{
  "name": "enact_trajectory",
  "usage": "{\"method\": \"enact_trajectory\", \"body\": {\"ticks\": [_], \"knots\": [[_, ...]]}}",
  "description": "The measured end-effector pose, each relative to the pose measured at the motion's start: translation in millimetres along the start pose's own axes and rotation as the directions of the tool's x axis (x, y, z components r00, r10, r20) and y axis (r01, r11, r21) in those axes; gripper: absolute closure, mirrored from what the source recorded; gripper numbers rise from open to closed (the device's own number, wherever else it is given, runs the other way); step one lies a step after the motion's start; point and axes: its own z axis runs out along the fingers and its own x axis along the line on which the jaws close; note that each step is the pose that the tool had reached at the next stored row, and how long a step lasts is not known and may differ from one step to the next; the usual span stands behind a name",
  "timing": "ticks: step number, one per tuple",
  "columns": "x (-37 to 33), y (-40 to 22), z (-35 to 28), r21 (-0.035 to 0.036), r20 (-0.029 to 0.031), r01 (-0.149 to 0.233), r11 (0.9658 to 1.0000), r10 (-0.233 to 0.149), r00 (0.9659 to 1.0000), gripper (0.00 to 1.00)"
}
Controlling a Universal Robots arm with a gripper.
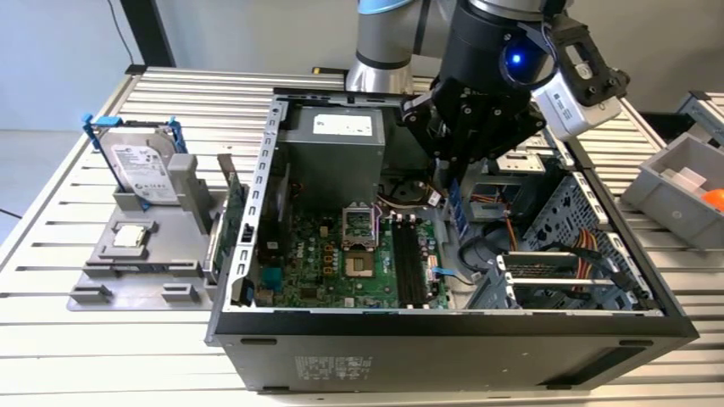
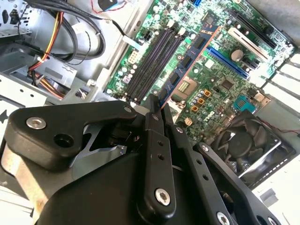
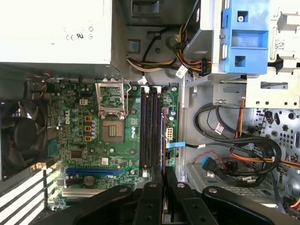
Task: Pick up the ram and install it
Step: 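Insert the ram into the slot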
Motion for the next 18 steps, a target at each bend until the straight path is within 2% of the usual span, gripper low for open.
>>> {"method": "enact_trajectory", "body": {"ticks": [8, 18], "knots": [[-3.2, 1.1, 4.0, 0.0000, 0.0000, 0.000, 1.0000, 0.000, 1.0000, 1.00], [-3.8, 1.2, 5.4, -0.0008, 0.0001, 0.000, 1.0000, 0.000, 1.0000, 1.00]]}}
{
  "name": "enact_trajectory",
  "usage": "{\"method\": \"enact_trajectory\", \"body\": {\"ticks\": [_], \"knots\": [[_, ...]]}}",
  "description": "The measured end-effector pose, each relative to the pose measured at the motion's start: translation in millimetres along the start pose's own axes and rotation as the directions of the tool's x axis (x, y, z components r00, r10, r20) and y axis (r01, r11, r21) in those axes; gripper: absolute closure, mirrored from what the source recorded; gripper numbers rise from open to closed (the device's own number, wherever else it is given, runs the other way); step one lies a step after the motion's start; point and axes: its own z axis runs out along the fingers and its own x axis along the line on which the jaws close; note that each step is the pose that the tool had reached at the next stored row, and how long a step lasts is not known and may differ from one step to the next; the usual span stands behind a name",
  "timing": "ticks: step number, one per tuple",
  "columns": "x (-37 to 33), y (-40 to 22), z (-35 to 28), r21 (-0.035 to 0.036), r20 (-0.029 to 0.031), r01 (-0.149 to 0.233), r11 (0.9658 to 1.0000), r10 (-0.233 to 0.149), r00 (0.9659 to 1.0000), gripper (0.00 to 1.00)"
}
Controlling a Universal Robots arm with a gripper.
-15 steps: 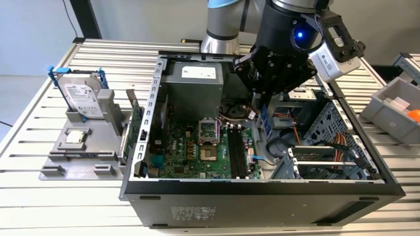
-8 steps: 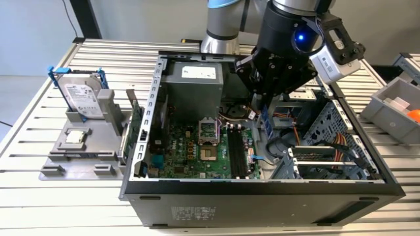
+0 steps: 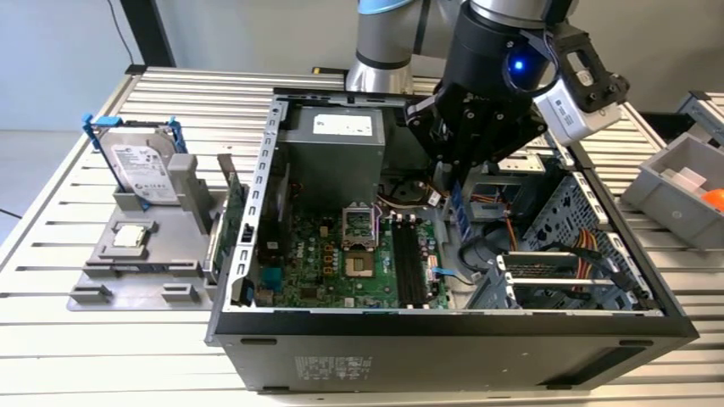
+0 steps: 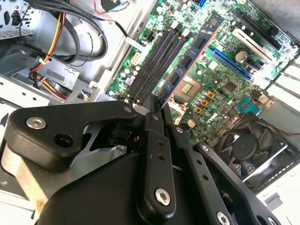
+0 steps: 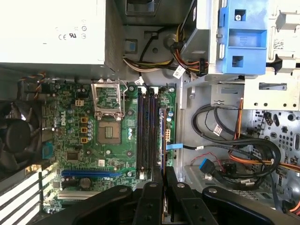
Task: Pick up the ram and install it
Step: 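Insert the ram into the slot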
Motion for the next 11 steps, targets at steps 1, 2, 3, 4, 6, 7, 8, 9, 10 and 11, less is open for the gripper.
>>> {"method": "enact_trajectory", "body": {"ticks": [1, 2, 3, 4, 6, 7, 8, 9, 10, 11], "knots": [[0.0, 0.0, 0.7, 0.0000, 0.0000, 0.000, 1.0000, 0.000, 1.0000, 1.00], [0.0, 0.0, 1.3, 0.0002, -0.0001, 0.000, 1.0000, 0.000, 1.0000, 1.00], [0.0, 0.1, 2.1, 0.0002, 0.0000, 0.000, 1.0000, 0.000, 1.0000, 1.00], [0.0, 0.3, 2.9, 0.0004, -0.0001, 0.000, 1.0000, 0.000, 1.0000, 1.00], [0.0, 0.4, 4.9, 0.0002, 0.0000, 0.000, 1.0000, 0.000, 1.0000, 1.00], [-0.1, 0.6, 5.8, 0.0003, -0.0001, 0.000, 1.0000, 0.000, 1.0000, 1.00], [-0.1, 0.8, 6.7, 0.0005, -0.0002, 0.000, 1.0000, 0.000, 1.0000, 1.00], [-0.2, 0.9, 7.8, 0.0002, -0.0001, 0.000, 1.0000, 0.000, 1.0000, 1.00], [-0.3, 0.9, 8.7, 0.0002, 0.0000, 0.000, 1.0000, 0.000, 1.0000, 1.00], [-0.6, 0.9, 9.5, 0.0004, -0.0001, 0.000, 1.0000, 0.000, 1.0000, 1.00]]}}
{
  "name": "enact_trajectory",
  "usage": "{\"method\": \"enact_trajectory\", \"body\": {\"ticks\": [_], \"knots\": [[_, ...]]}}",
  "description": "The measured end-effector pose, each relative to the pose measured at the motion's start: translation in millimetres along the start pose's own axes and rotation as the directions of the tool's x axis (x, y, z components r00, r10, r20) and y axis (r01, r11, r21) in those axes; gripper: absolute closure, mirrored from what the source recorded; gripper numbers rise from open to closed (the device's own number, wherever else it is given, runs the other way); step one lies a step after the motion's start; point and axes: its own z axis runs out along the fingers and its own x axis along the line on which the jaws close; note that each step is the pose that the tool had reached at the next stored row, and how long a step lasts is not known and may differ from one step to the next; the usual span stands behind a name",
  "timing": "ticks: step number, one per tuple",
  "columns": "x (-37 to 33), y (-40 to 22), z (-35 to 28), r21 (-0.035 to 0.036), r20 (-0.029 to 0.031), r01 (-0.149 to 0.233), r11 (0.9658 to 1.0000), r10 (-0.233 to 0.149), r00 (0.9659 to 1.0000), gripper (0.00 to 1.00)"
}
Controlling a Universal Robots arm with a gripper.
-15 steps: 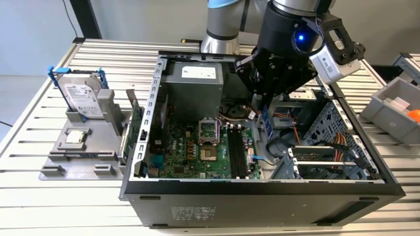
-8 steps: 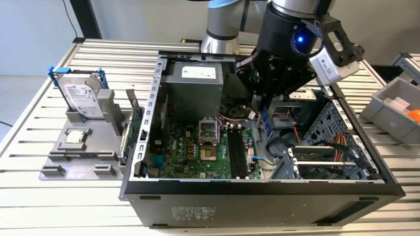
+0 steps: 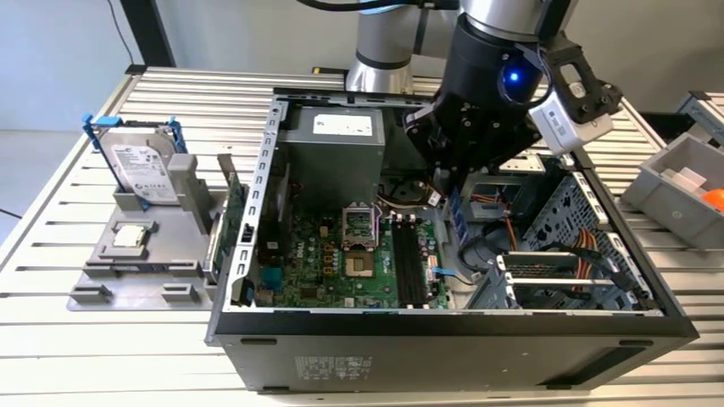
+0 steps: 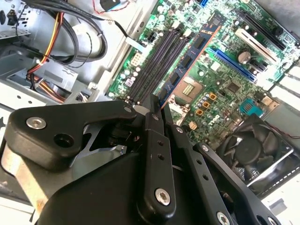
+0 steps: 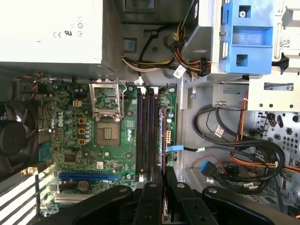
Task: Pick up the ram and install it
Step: 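Insert the ram into the slot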
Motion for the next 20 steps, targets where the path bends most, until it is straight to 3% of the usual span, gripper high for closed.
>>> {"method": "enact_trajectory", "body": {"ticks": [20], "knots": [[-1.1, 0.1, 4.9, -0.0002, 0.0001, 0.000, 1.0000, 0.000, 1.0000, 1.00]]}}
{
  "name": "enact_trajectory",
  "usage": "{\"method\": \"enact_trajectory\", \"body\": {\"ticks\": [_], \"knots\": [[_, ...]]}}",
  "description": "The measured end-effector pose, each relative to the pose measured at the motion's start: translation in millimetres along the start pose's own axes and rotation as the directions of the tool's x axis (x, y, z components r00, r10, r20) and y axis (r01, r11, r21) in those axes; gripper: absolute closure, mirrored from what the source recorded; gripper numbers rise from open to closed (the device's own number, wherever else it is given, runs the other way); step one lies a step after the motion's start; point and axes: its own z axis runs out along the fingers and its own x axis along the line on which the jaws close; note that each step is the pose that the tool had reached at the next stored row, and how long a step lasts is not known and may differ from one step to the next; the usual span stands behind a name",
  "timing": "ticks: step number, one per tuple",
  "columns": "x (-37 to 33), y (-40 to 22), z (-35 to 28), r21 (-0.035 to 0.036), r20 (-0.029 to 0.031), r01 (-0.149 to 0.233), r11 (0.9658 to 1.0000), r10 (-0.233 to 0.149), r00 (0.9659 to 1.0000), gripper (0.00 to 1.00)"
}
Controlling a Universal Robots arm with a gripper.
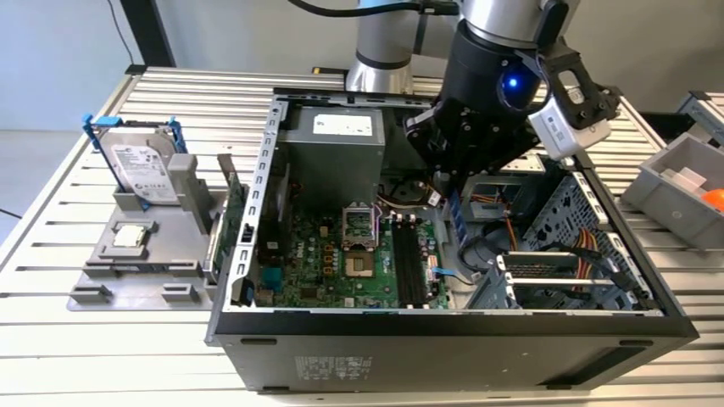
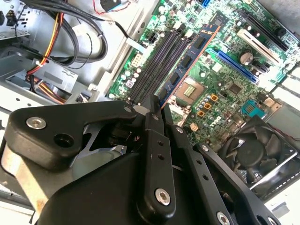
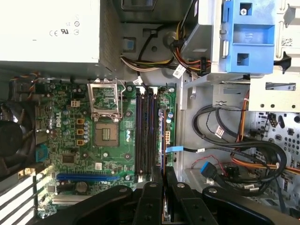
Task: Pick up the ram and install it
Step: 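Insert the ram into the slot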
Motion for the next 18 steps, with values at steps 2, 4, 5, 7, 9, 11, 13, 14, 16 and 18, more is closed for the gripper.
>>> {"method": "enact_trajectory", "body": {"ticks": [2, 4, 5, 7, 9, 11, 13, 14, 16, 18], "knots": [[0.0, 0.1, 2.6, 0.0002, 0.0000, 0.000, 1.0000, 0.000, 1.0000, 1.00], [-0.1, 0.7, 4.6, 0.0039, -0.0001, -0.002, 1.0000, 0.002, 1.0000, 1.00], [-0.2, 0.8, 5.9, 0.0061, 0.0000, -0.002, 1.0000, 0.002, 1.0000, 1.00], [-0.1, 0.9, 7.0, 0.0085, -0.0001, -0.004, 1.0000, 0.004, 1.0000, 1.00], [-0.1, 0.9, 7.7, 0.0086, 0.0003, -0.007, 0.9999, 0.007, 1.0000, 1.00], [-0.1, 0.9, 8.7, 0.0091, 0.0003, -0.020, 0.9998, 0.020, 0.9998, 1.00], [-0.1, 0.9, 10.1, 0.0091, 0.0005, -0.028, 0.9996, 0.028, 0.9996, 1.00], [-0.3, 0.9, 10.9, 0.0093, 0.0006, -0.031, 0.9995, 0.031, 0.9995, 1.00], [-0.5, 1.0, 13.4, 0.0095, 0.0006, -0.040, 0.9991, 0.040, 0.9992, 1.00], [-1.5, 1.1, 15.7, 0.0094, 0.0006, -0.046, 0.9989, 0.046, 0.9990, 1.00]]}}
